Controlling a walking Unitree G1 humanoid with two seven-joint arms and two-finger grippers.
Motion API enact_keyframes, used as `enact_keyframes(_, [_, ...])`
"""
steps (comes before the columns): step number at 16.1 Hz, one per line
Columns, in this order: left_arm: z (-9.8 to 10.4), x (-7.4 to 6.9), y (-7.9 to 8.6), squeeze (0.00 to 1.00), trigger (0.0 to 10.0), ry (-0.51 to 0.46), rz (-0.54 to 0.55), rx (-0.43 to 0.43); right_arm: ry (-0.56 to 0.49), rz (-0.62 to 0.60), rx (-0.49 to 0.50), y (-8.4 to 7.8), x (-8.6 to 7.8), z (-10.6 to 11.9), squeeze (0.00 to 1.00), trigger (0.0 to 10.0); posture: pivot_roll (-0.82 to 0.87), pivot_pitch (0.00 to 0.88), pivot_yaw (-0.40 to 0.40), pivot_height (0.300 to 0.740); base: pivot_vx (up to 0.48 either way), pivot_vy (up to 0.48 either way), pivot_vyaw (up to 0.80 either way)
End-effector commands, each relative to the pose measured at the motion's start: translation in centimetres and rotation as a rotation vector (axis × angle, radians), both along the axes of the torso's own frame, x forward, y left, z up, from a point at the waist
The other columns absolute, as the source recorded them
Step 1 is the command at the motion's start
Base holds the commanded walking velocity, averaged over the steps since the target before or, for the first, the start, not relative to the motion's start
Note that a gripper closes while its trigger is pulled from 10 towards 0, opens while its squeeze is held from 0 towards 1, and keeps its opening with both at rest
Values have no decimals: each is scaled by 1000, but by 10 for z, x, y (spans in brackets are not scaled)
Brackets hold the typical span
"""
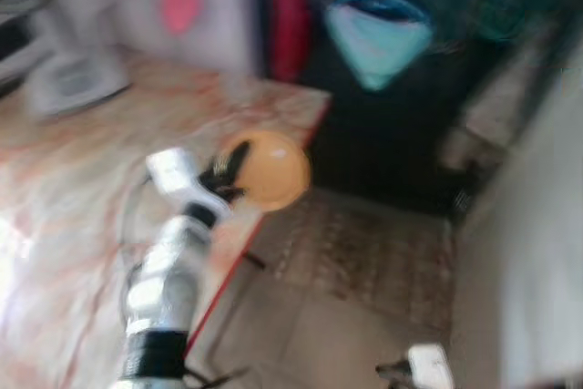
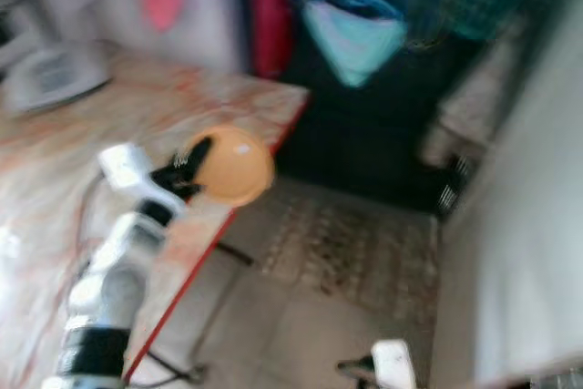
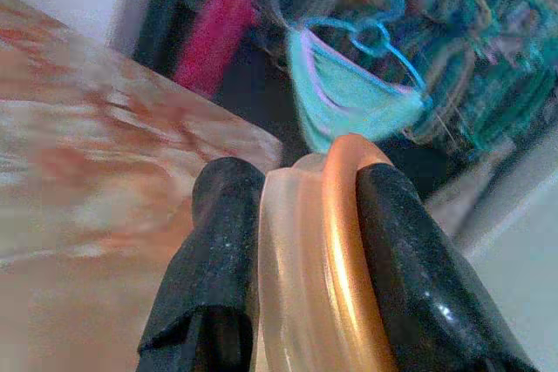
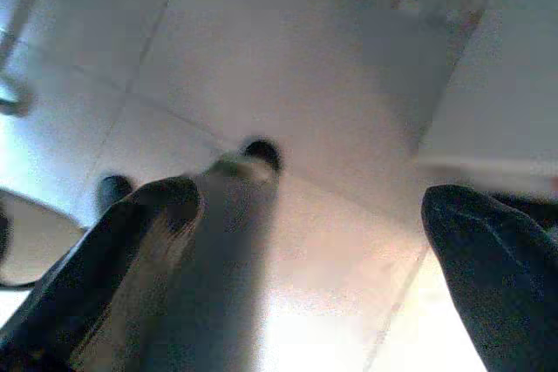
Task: Restocking fridge
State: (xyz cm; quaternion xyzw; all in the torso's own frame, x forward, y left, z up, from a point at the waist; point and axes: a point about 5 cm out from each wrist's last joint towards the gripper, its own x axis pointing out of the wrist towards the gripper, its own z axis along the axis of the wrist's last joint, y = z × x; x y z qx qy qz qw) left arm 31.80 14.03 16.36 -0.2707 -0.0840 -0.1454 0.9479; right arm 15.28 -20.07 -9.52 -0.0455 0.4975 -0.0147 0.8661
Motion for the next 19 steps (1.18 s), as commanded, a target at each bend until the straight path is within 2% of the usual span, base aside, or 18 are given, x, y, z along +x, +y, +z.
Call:
enact_keyframes(1, [3,0,-7,0,10000,-11,-23,-10,22,-3,-4,-2,-5,-2,0,10000,-59,63,130,740,0,0,-738])
enact_keyframes(8, [0,0,-8,0,10000,-1,-19,-22,20,-1,-6,-4,-4,-1,0,10000,-58,74,116,740,0,0,-738])
enact_keyframes(11, [-11,-3,-1,0,10000,36,-1,-36,24,7,-15,-8,-4,0,0,10000,-68,82,88,740,0,0,-738])
enact_keyframes(12, [-18,-5,5,0,10000,57,-17,9,25,8,-20,-11,-4,0,0,10000,-77,82,79,740,0,0,-738])
enact_keyframes(13, [-24,-7,18,0,10000,81,8,37,26,10,-26,-13,-5,0,0,10000,-79,82,76,740,0,0,-738])
enact_keyframes(15, [-33,-7,39,0,10000,116,36,161,28,15,-32,-16,-5,1,0,10000,-79,84,69,740,0,0,-738])
enact_keyframes(16, [-41,-4,58,0,10000,157,145,168,28,14,-33,-16,-5,0,0,10000,-85,83,70,740,0,0,-738])
enact_keyframes(17, [-63,-2,78,0,10000,288,317,223,27,10,-32,-15,-6,0,0,10000,-80,85,74,740,0,0,-738])
enact_keyframes(18, [-80,-3,83,0,10000,364,359,217,27,9,-31,-14,-6,0,0,10000,-79,84,73,740,0,0,-738])
enact_keyframes(19, [-107,-6,81,0,10000,474,345,264,27,10,-25,-11,-5,0,0,10000,-88,83,82,740,0,0,-738])
